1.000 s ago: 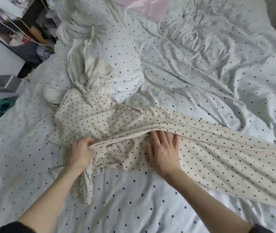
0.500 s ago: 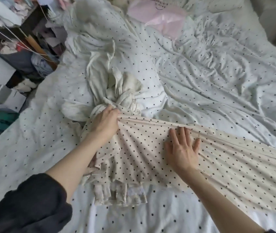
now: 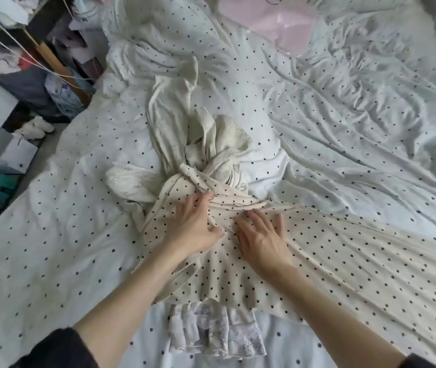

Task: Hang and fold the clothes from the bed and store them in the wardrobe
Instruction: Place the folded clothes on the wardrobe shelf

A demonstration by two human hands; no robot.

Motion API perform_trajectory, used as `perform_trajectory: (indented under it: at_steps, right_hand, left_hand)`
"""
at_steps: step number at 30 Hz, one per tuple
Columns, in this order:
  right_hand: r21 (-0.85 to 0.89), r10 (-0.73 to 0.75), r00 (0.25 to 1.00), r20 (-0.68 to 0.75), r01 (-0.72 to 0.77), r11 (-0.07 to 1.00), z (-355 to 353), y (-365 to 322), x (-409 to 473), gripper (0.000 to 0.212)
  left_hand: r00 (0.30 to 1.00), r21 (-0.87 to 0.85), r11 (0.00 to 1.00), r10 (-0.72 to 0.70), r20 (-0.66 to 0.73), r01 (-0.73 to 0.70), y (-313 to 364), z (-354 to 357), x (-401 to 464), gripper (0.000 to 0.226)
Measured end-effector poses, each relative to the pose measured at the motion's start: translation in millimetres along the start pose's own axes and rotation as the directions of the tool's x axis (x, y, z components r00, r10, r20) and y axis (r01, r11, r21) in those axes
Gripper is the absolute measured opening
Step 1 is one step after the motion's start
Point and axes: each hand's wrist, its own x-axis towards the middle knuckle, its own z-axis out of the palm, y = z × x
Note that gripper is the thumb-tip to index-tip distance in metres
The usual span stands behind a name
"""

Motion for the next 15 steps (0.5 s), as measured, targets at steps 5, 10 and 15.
perform_trajectory:
  at_steps: [5, 10, 15]
  right_hand:
    - [0.267, -0.047, 0.998, -0.051, 0.059, 0.962, -5.3, -29.5, 27.6, 0.028]
    - [0.353, 0.054, 0.971, 0.232, -0.135, 0.926, -21.7, -53.8, 44.3, 0.041]
    - [0.477, 0.140, 0.880, 0.454, -0.373, 0.796, -34.1, -86.2, 70.5, 0.025]
  left_hand:
    - [0.947, -0.085, 0.995, 0.015, -0.320, -0.044, -33.6, 4.4, -11.6, 0.054]
    - [0.904, -0.407, 0.908, -0.088, -0.418, -0.100, -72.5, -15.3, -16.3, 0.013]
    - [0.970, -0.654, 0.750, -0.073, -0.233, -0.101, -85.5, -9.0, -45.9, 0.013]
